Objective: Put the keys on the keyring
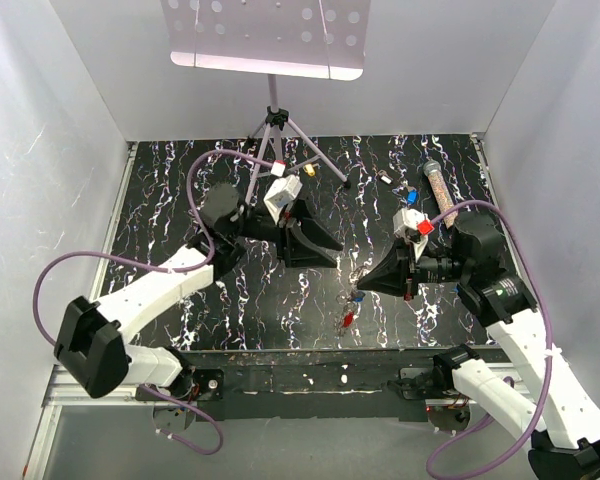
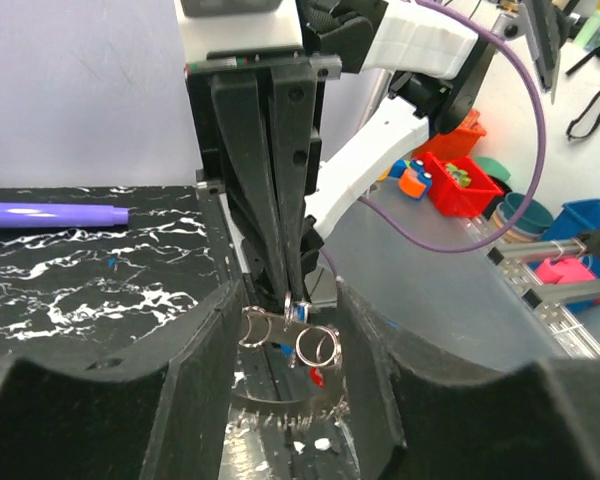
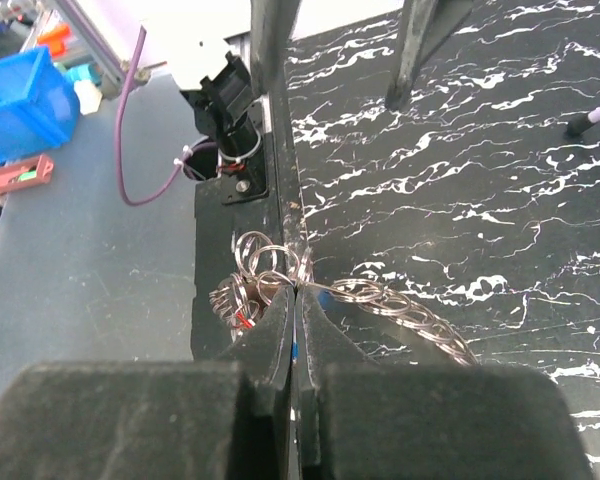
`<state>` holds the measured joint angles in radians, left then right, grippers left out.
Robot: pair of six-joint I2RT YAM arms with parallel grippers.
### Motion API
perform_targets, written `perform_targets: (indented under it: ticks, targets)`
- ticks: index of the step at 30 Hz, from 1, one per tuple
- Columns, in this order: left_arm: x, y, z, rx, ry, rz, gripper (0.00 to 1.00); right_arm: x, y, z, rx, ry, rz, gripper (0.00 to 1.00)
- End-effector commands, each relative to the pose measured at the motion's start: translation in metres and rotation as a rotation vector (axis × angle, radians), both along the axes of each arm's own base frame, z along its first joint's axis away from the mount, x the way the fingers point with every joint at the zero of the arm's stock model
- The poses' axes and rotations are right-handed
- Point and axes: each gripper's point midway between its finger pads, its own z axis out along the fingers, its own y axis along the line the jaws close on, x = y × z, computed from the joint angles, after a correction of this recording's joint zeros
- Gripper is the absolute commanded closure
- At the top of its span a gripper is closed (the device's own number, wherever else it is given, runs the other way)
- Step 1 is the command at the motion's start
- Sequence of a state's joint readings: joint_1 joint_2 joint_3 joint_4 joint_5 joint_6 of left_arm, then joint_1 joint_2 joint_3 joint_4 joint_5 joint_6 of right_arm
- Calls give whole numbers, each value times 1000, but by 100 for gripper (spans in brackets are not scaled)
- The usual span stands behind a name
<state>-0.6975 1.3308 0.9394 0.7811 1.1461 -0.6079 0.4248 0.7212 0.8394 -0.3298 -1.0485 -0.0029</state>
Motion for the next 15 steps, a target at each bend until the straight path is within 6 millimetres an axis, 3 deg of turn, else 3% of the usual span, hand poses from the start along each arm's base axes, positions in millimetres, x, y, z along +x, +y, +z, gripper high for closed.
perform_targets:
  ticks: [1, 6, 15]
  targets:
    - [-10, 15, -21, 215, -74, 1, 55, -12, -5, 13, -23, -86, 75, 99]
    - [-10, 15, -27, 267, -136, 11, 53, -10, -5, 7, -45, -62, 92, 99]
    - [-14, -8, -38, 302, -175, 11, 58, -3, -3, 0, -65, -35, 83, 99]
